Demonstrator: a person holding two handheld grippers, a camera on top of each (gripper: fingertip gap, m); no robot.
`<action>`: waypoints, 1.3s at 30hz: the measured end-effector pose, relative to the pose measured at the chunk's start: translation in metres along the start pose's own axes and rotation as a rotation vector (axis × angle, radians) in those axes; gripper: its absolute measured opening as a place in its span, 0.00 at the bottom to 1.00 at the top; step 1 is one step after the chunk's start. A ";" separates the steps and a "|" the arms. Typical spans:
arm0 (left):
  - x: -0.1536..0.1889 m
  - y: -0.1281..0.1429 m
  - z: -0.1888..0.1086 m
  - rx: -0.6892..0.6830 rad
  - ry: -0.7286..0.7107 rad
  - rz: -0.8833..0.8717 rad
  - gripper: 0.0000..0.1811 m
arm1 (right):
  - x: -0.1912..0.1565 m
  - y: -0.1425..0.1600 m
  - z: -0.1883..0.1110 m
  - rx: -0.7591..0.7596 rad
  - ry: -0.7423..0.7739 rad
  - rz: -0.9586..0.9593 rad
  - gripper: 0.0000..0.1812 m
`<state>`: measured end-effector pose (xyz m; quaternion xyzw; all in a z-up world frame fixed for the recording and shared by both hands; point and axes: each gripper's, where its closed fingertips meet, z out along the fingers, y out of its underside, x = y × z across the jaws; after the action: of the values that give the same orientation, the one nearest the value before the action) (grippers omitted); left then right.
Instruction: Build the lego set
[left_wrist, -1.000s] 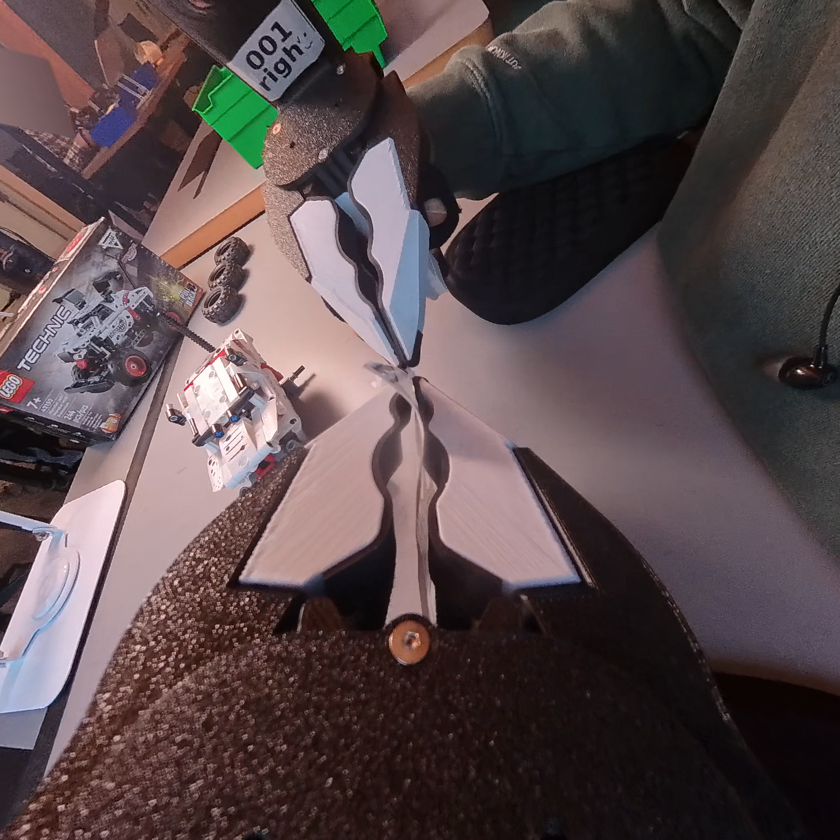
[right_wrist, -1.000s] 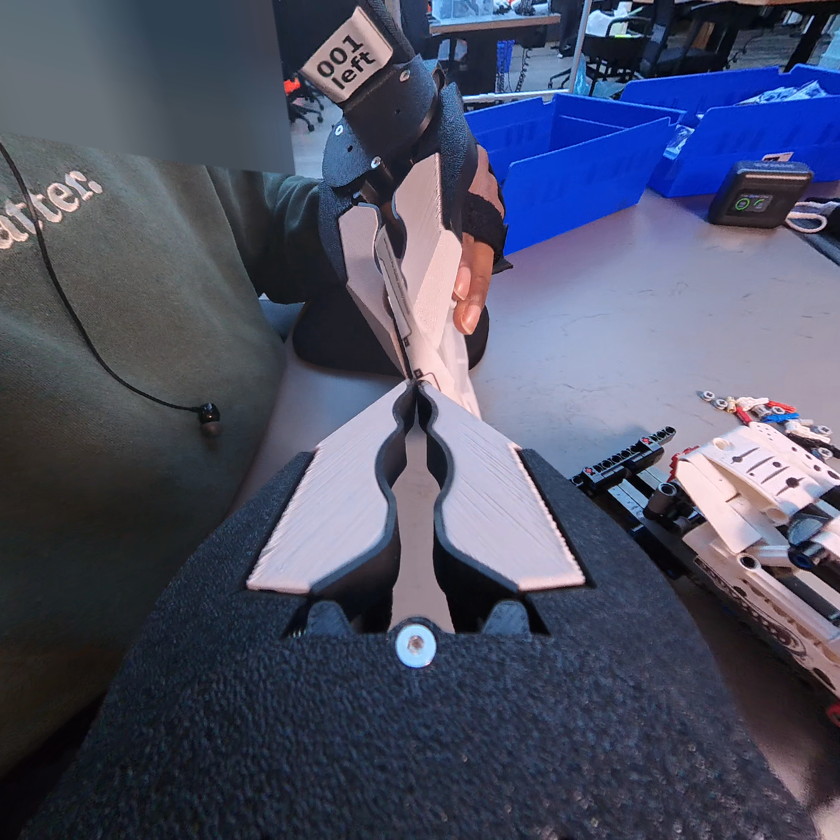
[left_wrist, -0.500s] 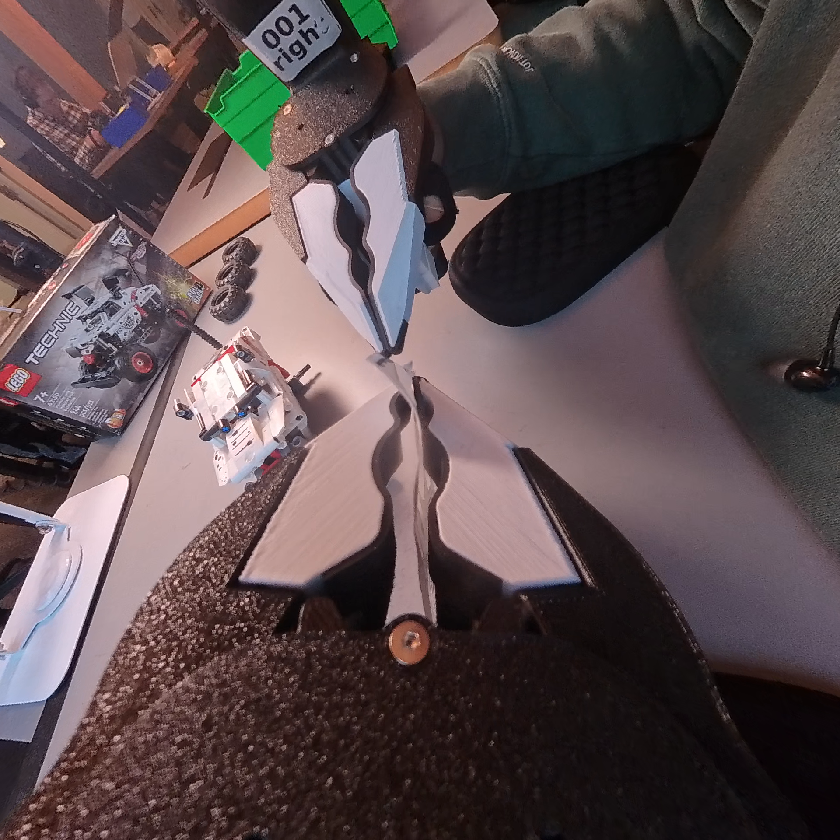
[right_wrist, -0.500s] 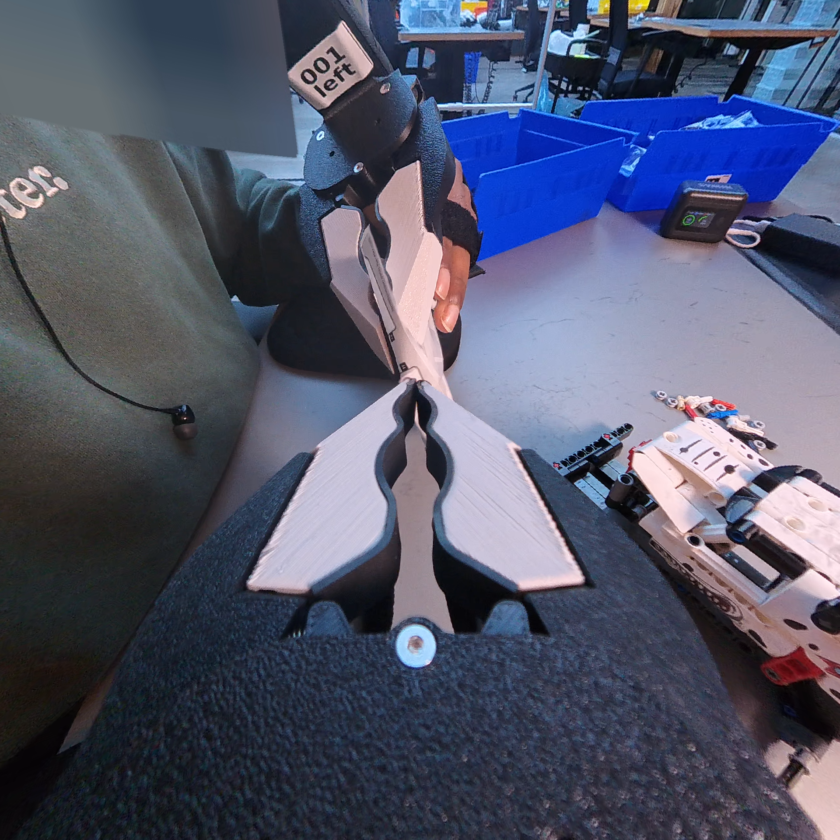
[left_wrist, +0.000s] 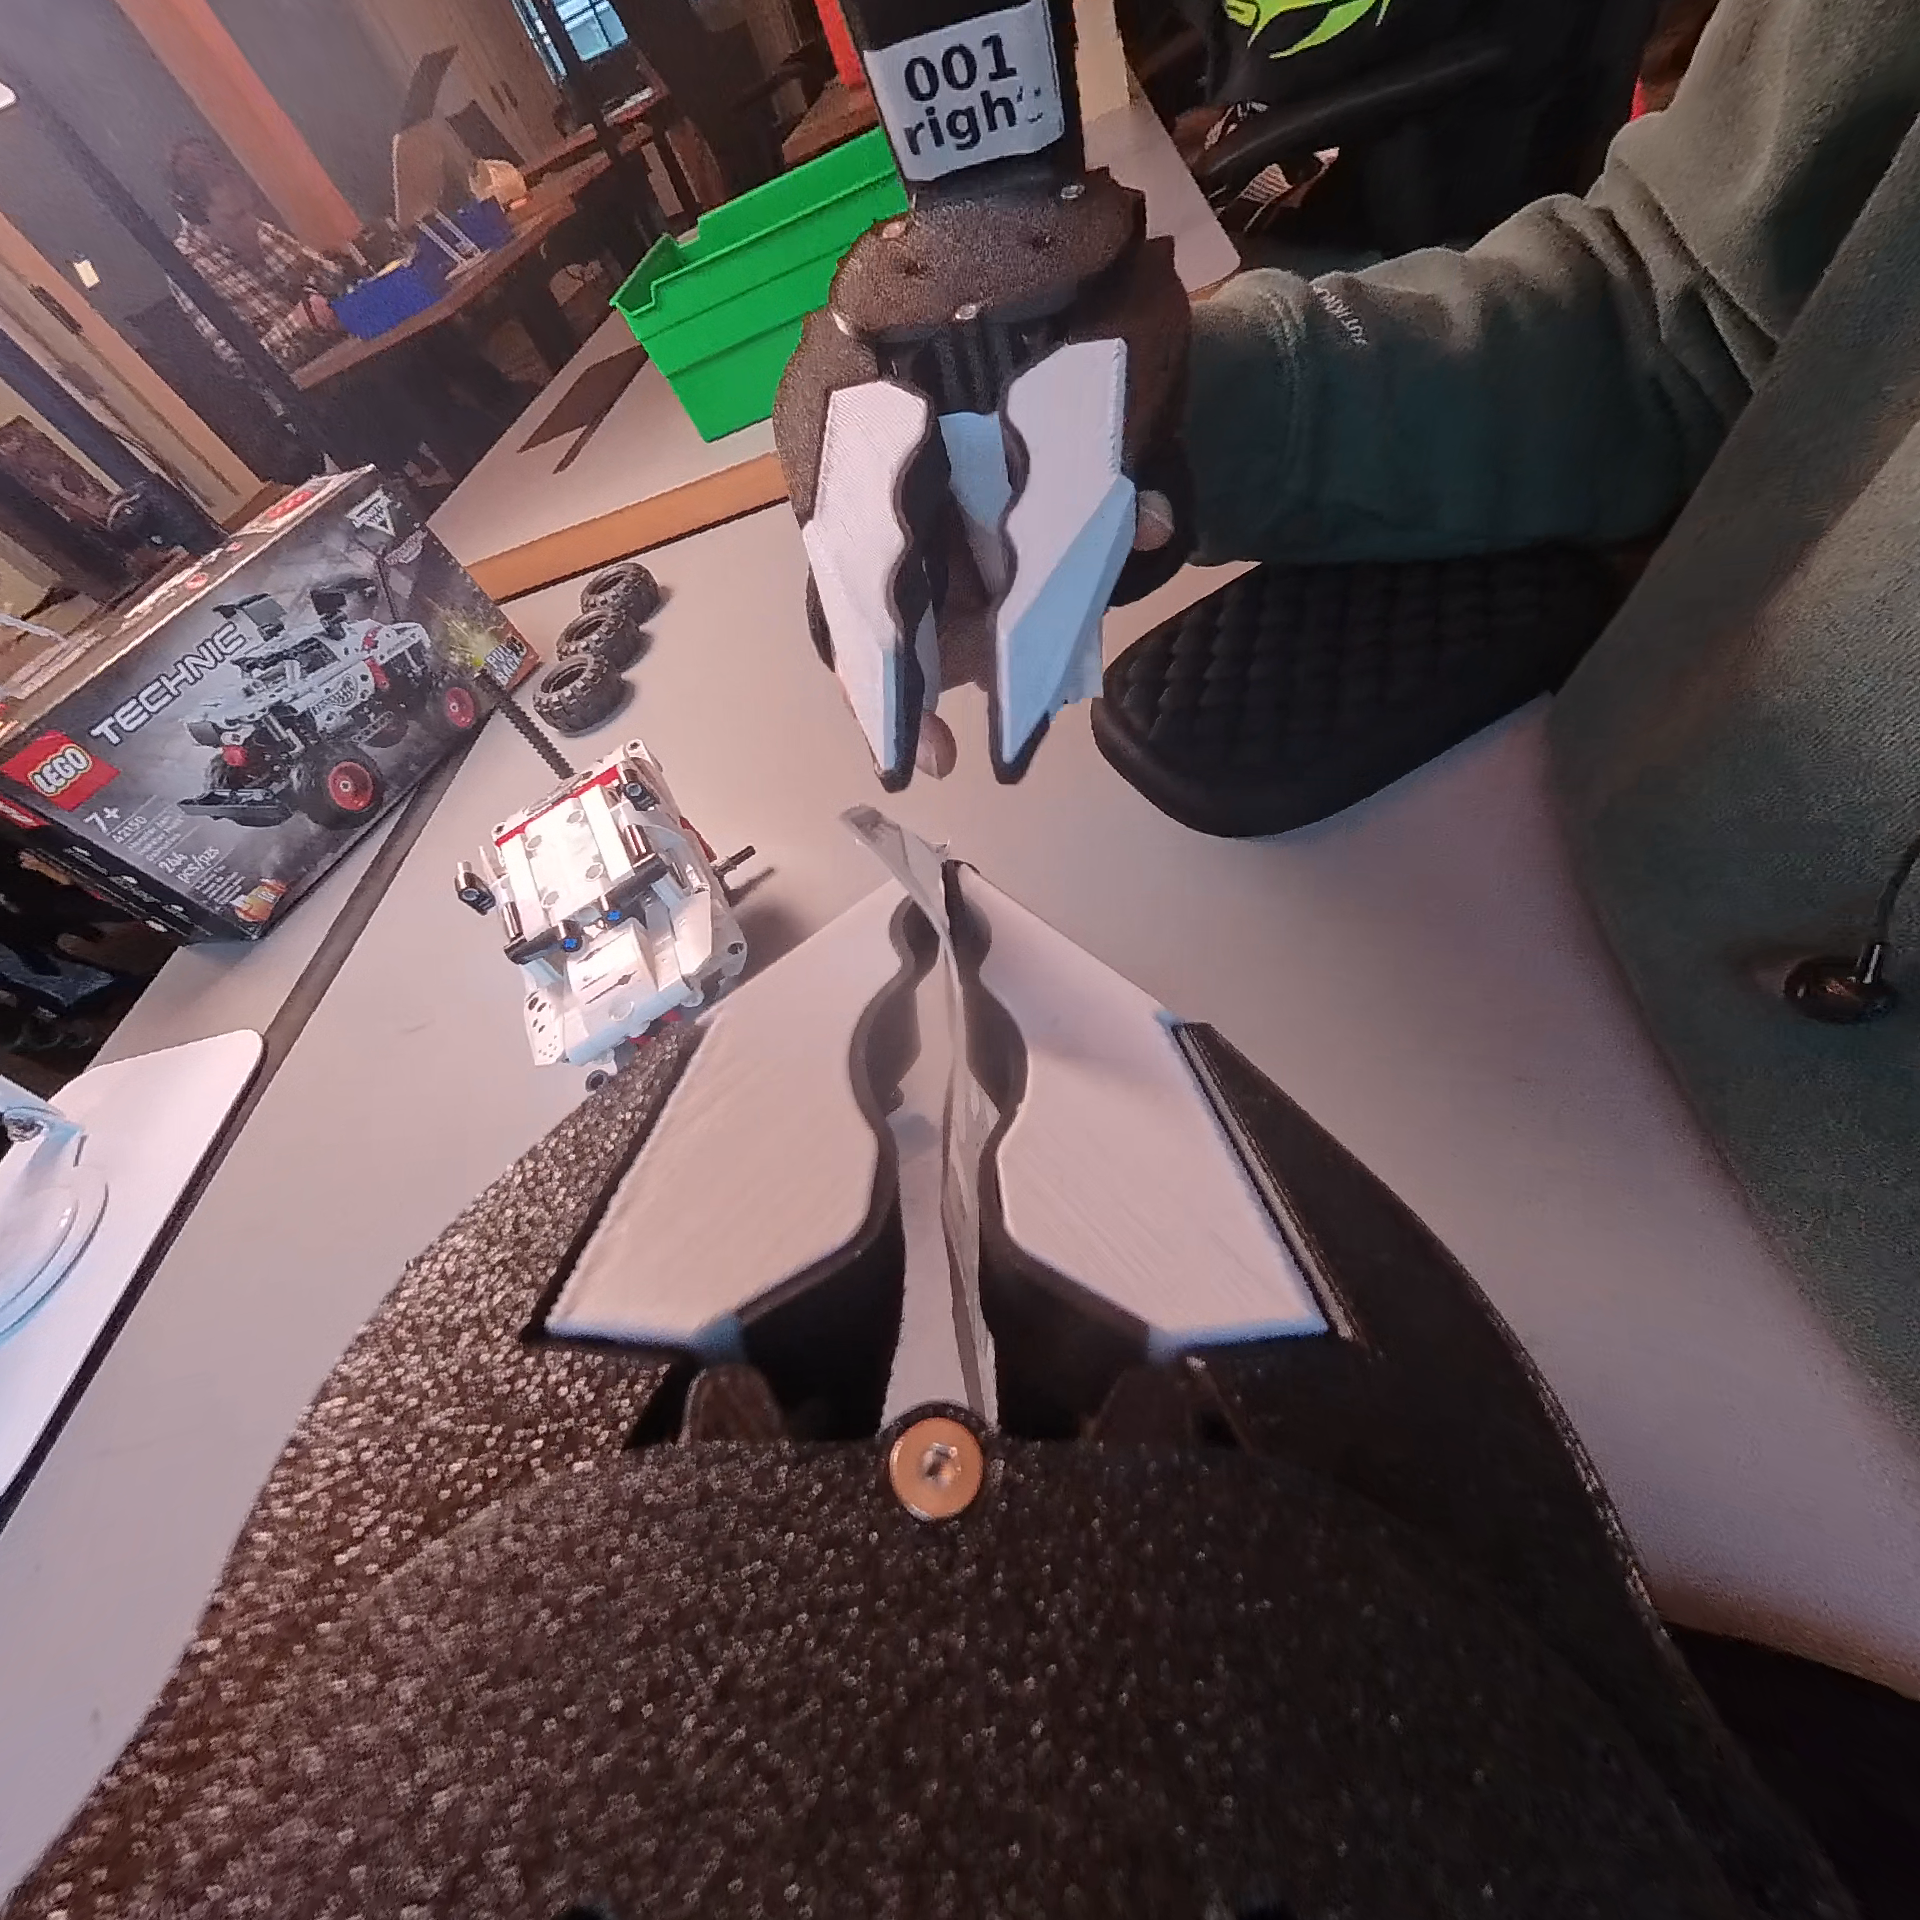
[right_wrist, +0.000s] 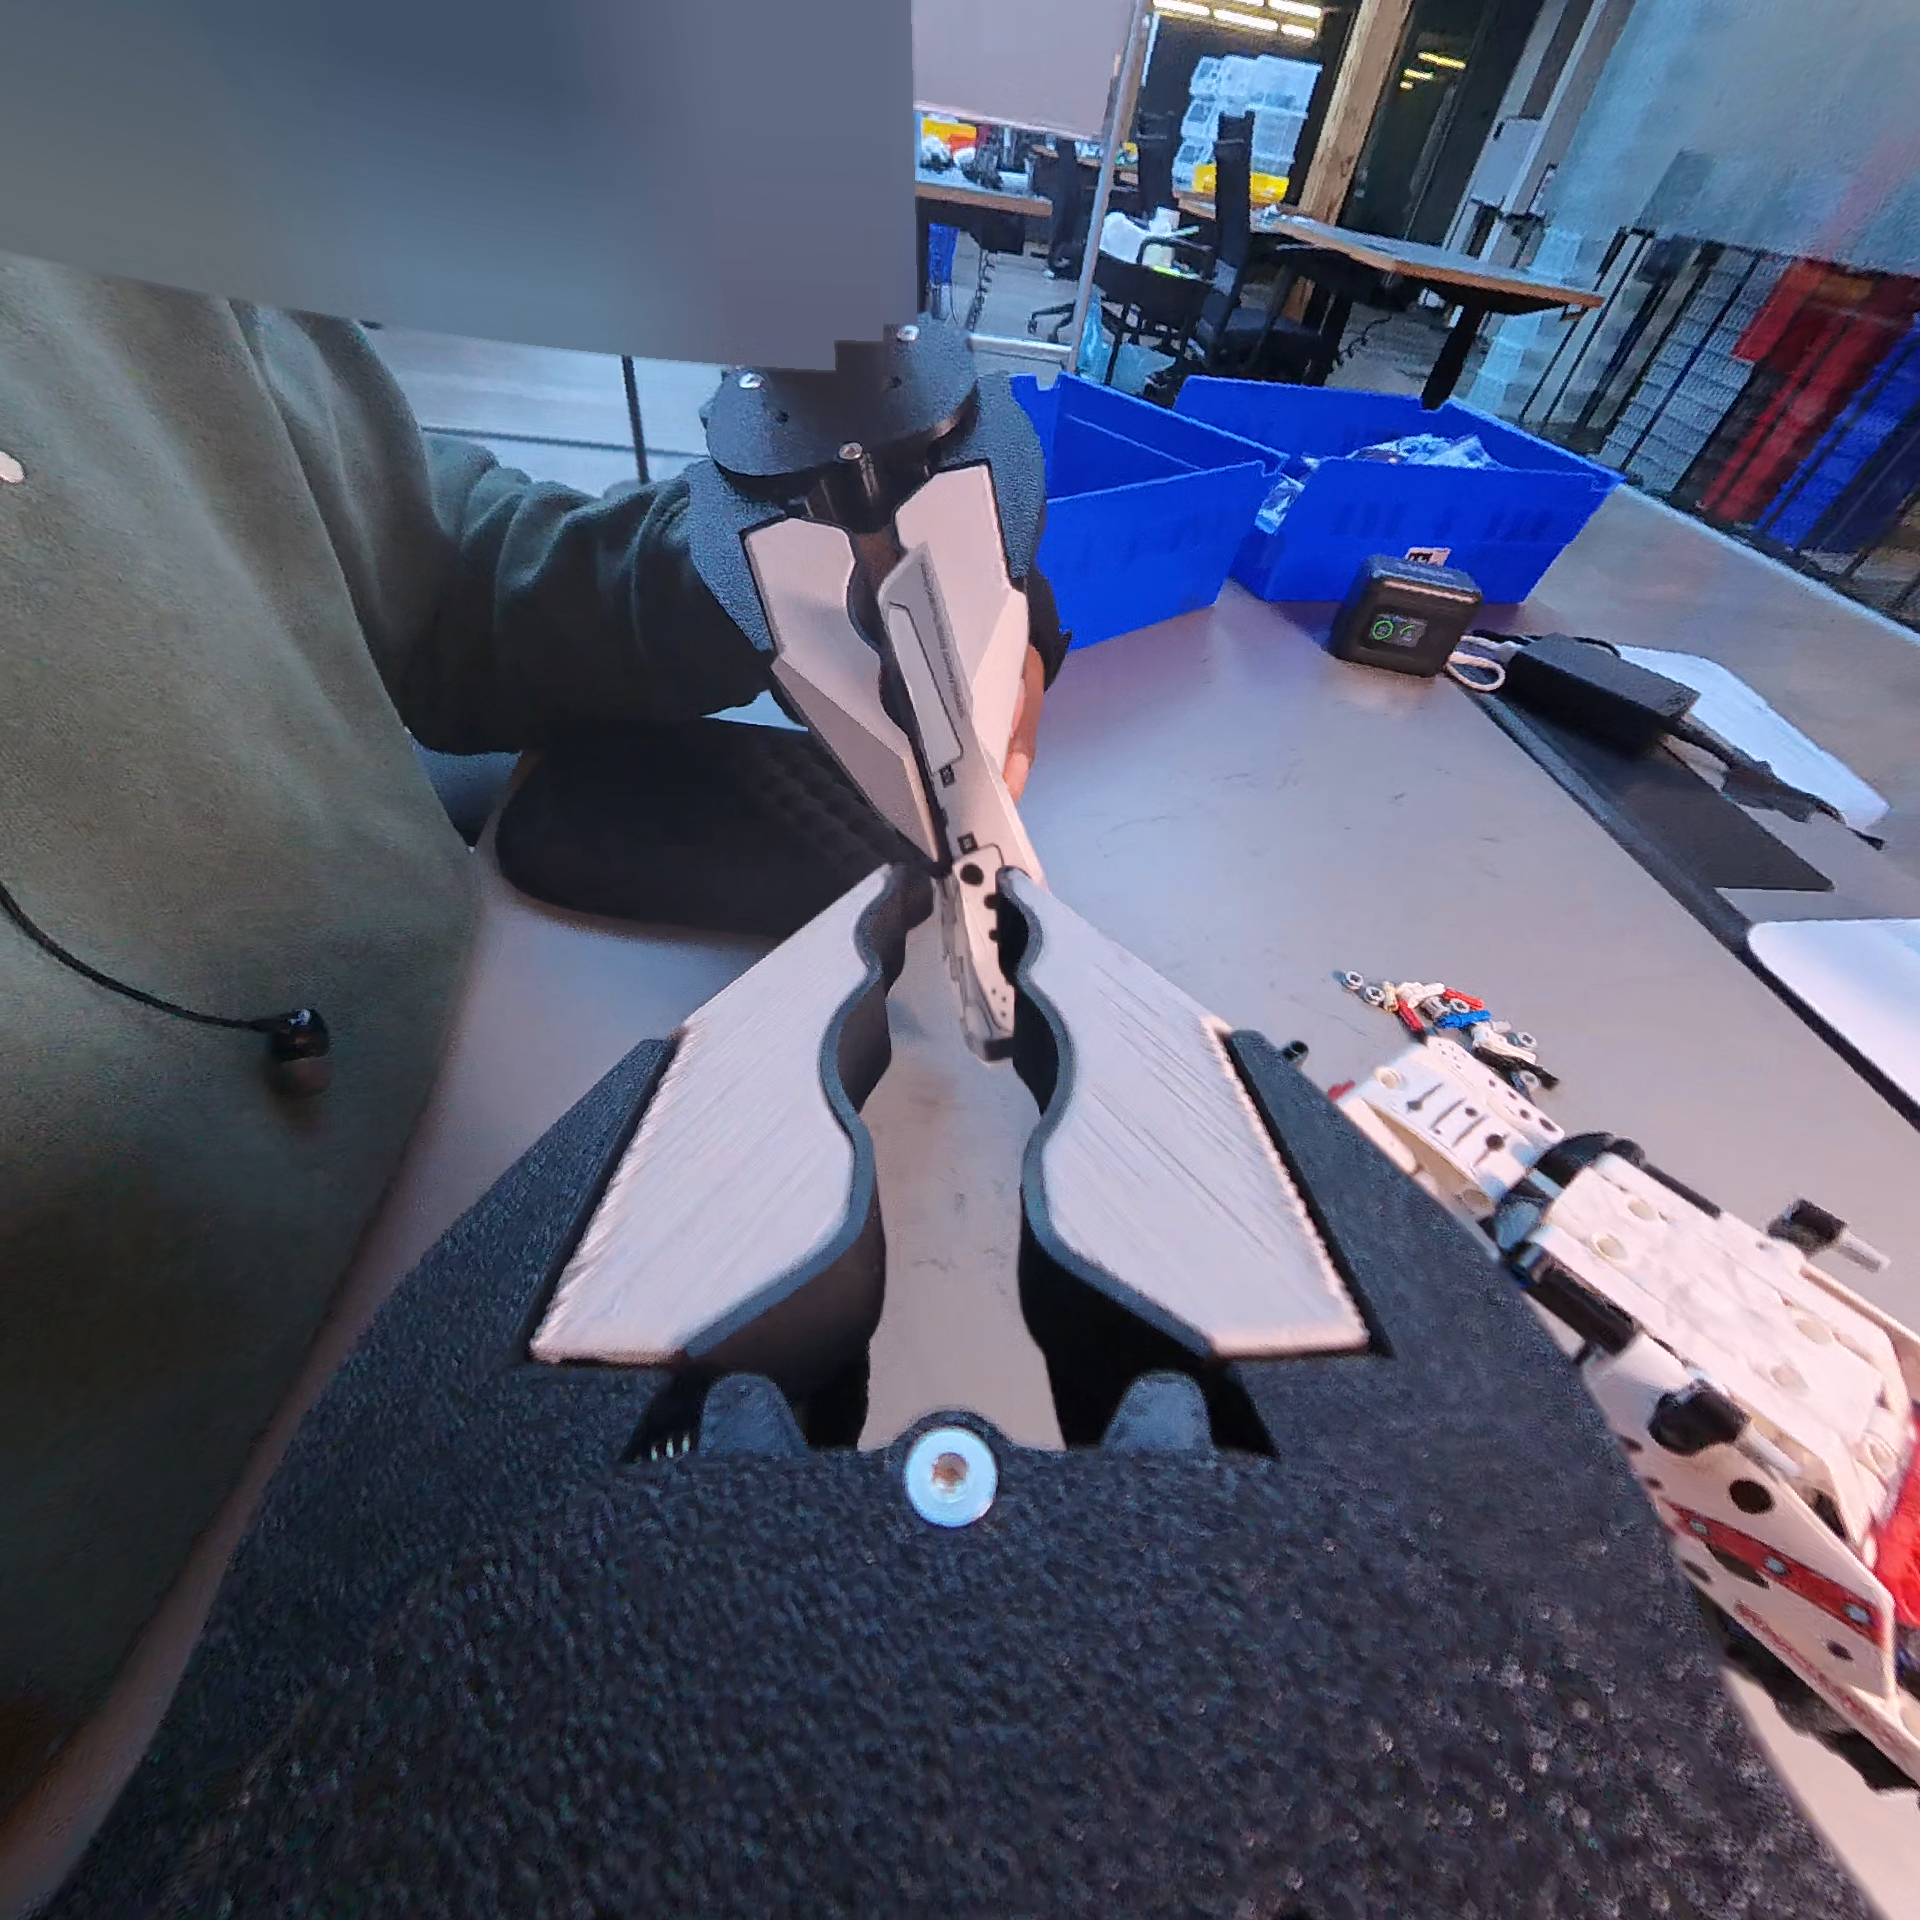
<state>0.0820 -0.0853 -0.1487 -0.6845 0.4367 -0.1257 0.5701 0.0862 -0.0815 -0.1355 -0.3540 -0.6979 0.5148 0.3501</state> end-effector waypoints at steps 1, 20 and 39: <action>0.001 0.000 0.001 0.000 0.001 0.005 0.00 | -0.002 0.000 0.004 -0.009 -0.001 -0.014 0.09; 0.020 0.000 0.006 -0.031 0.041 0.146 0.00 | -0.019 0.014 0.007 -0.030 -0.161 0.108 0.00; 0.013 0.000 0.003 -0.032 0.012 0.119 0.00 | -0.006 0.009 -0.003 0.026 -0.135 0.165 0.00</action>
<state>0.0911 -0.0929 -0.1540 -0.6655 0.4821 -0.0888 0.5629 0.0932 -0.0834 -0.1443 -0.3700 -0.6818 0.5735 0.2633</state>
